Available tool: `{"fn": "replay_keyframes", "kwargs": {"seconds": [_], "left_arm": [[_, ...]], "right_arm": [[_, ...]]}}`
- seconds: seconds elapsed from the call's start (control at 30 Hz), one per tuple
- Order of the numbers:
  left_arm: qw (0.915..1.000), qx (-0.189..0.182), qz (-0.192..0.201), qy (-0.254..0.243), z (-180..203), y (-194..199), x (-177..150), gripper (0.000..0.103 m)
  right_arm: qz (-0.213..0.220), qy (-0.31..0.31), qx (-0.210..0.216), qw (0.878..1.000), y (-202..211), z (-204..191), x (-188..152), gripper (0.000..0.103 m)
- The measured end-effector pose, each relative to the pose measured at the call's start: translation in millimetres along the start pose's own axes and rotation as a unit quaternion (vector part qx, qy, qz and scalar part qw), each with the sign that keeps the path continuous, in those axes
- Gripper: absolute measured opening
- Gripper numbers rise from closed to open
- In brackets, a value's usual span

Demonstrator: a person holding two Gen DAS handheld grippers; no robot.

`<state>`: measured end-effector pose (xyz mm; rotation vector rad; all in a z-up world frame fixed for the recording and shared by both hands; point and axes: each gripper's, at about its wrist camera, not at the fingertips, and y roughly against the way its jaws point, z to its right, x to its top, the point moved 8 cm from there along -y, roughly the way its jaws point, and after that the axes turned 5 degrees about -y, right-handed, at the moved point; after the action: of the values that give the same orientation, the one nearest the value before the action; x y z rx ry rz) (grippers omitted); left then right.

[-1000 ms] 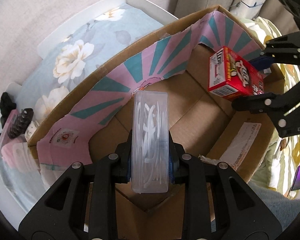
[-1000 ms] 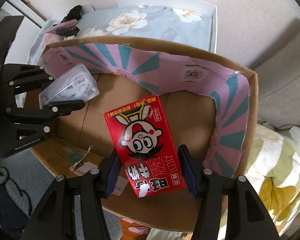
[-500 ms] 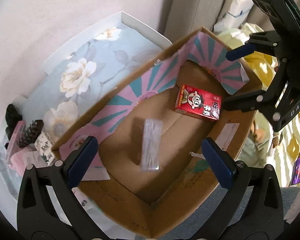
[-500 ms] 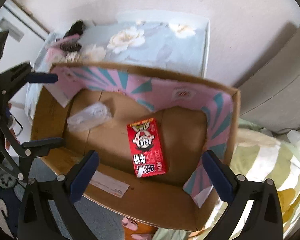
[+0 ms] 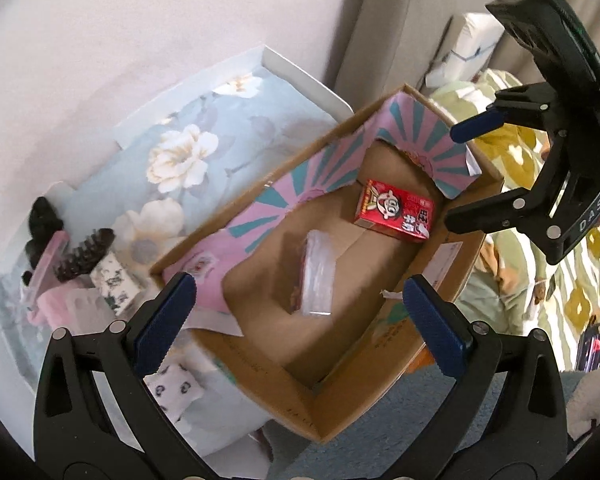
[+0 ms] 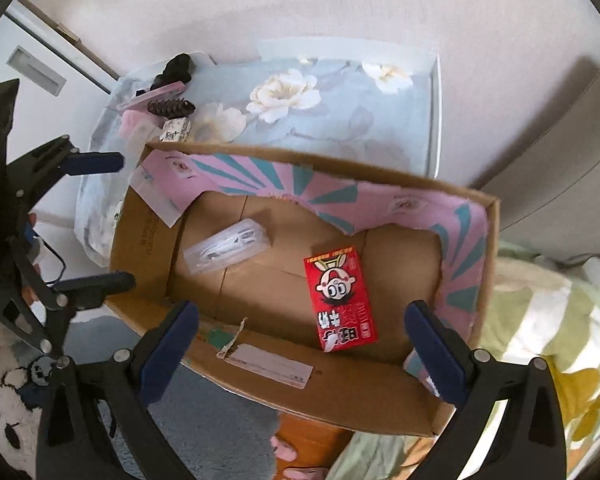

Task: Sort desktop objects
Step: 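Withdraw both grippers from the box back toward the tray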

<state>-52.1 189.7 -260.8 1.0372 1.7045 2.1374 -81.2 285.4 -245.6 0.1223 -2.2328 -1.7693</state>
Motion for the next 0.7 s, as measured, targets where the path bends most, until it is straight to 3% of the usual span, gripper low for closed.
{"fn": "replay_keyframes", "kwargs": {"seconds": [0.23,0.7], "left_arm": [[0.9990,0.029,0.034,0.001,-16,29,0,0.103],[0.9898,0.094,0.079,0.073,-88,85,-23,0.103]], "right_arm": [[0.006,-0.028,-0.005,1.000,3,-4,4,0.102],[0.055,-0.015,-0.009,0.998,28,-46,33,0.103]]}}
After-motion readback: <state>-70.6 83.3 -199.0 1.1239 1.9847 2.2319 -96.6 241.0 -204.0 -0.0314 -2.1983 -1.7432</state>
